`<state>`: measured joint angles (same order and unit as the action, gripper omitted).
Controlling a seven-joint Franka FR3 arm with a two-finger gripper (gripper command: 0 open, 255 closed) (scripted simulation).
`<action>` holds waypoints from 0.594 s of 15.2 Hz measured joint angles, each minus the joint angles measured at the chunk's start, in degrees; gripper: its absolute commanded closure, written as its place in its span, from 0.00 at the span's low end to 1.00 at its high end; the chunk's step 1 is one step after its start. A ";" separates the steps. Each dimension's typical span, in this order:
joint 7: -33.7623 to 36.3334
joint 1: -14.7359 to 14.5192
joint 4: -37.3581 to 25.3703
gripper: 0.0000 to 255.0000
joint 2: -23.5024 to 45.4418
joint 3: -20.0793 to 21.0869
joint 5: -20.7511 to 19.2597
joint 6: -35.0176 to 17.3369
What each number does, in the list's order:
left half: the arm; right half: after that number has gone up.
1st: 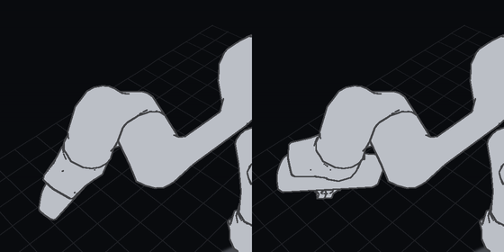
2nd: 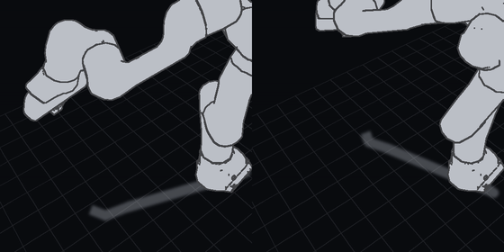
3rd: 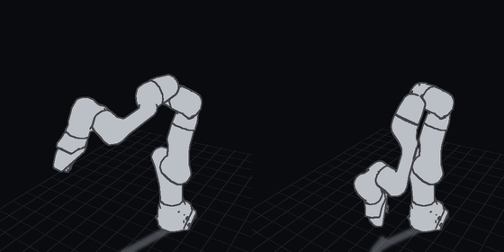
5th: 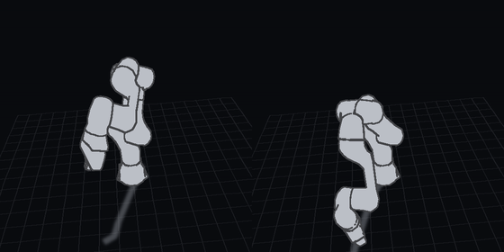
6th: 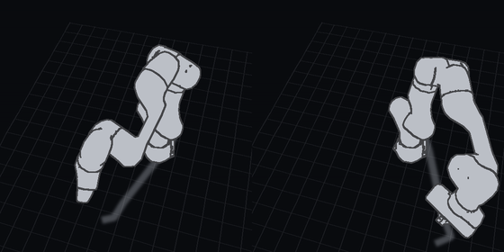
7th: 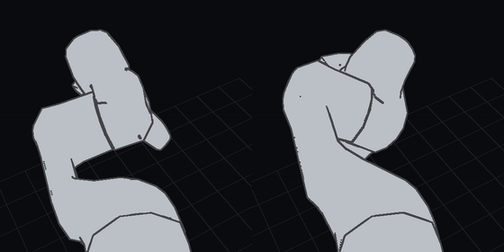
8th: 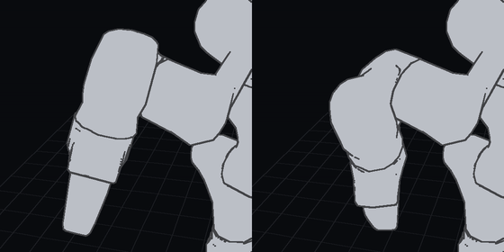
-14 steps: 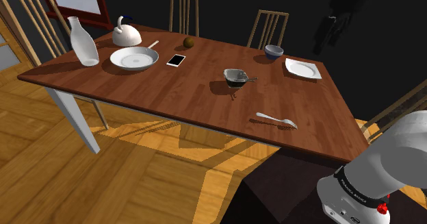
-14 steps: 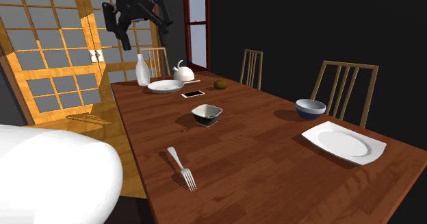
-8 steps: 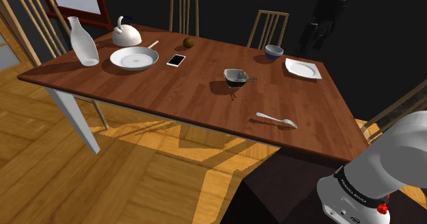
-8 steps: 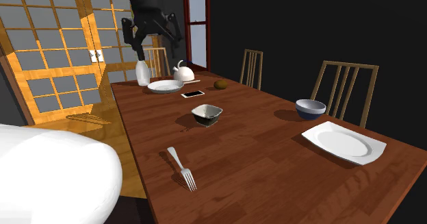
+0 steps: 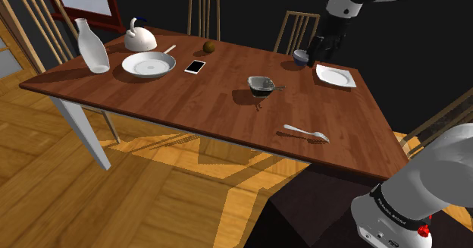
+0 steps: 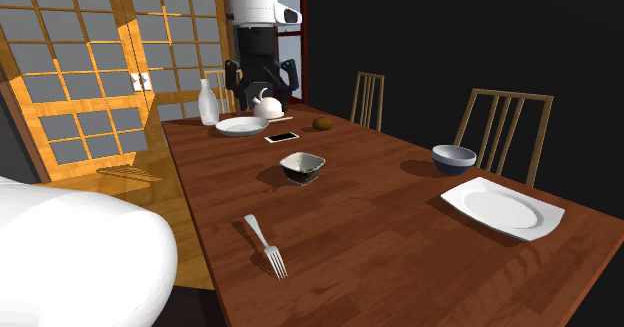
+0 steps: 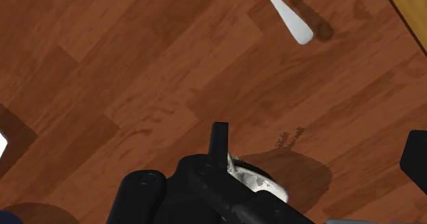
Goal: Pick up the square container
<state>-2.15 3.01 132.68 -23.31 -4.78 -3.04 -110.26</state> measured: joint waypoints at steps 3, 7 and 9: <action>-0.62 0.10 -1.98 0.00 5.82 -1.24 1.66 -4.21; -2.28 0.29 -6.05 0.00 15.03 -2.91 4.72 -9.68; -3.20 0.49 -8.53 0.00 18.90 -3.54 6.48 -11.13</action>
<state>-5.34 3.50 124.15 -4.41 -8.32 3.44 -121.40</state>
